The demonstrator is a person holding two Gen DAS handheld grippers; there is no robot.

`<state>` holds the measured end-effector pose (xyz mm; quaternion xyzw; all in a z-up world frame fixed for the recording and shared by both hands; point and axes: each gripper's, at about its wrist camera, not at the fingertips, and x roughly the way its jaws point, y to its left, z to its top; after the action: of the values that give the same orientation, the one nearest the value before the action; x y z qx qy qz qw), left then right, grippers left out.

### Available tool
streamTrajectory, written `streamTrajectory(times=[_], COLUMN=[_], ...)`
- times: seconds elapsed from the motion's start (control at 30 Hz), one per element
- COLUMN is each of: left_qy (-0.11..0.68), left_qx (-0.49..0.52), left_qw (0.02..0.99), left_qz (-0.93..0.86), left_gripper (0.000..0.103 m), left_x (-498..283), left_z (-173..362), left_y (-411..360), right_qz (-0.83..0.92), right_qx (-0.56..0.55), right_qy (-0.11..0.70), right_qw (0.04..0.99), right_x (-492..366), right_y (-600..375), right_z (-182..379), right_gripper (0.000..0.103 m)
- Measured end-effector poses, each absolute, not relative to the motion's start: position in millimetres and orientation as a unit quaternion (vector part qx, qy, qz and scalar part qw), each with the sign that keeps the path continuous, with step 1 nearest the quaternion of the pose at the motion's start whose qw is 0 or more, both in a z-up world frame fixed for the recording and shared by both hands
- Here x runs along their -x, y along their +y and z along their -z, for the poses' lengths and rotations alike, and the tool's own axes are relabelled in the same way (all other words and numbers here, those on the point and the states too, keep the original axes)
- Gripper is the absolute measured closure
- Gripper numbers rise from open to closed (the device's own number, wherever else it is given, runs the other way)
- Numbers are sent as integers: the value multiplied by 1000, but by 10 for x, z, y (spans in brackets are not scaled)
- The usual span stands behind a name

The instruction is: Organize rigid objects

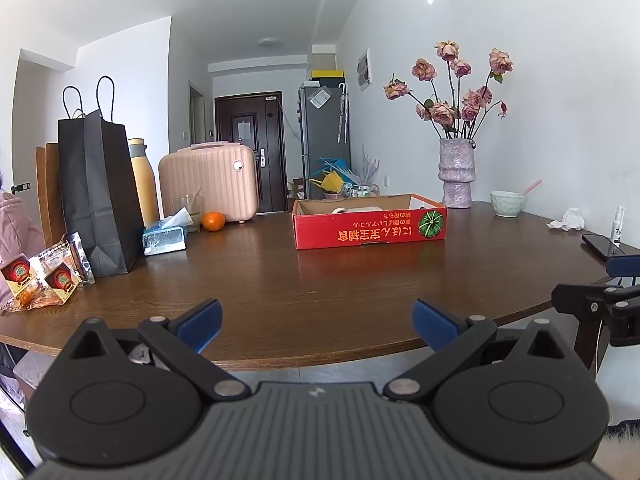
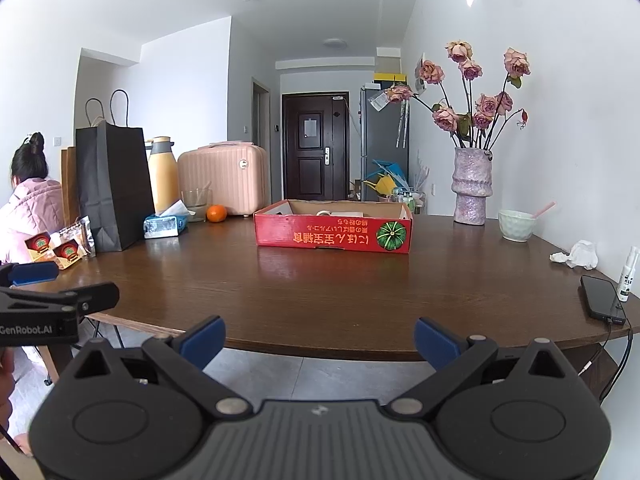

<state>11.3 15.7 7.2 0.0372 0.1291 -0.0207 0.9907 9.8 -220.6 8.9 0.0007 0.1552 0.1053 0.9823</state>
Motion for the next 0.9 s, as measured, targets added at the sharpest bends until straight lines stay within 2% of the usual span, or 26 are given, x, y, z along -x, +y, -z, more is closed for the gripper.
streamTrajectory(times=[0.9], left_qy=[126], left_qx=[-41], left_qw=[991], left_qz=[24], left_gripper=[0], left_x=[-110], left_z=[-68], left_y=[143], right_qz=[-105], right_qx=[-4], right_qy=[155], right_qw=[982], right_x=[-96], right_y=[-2204], right_z=[-93], right_gripper=[2])
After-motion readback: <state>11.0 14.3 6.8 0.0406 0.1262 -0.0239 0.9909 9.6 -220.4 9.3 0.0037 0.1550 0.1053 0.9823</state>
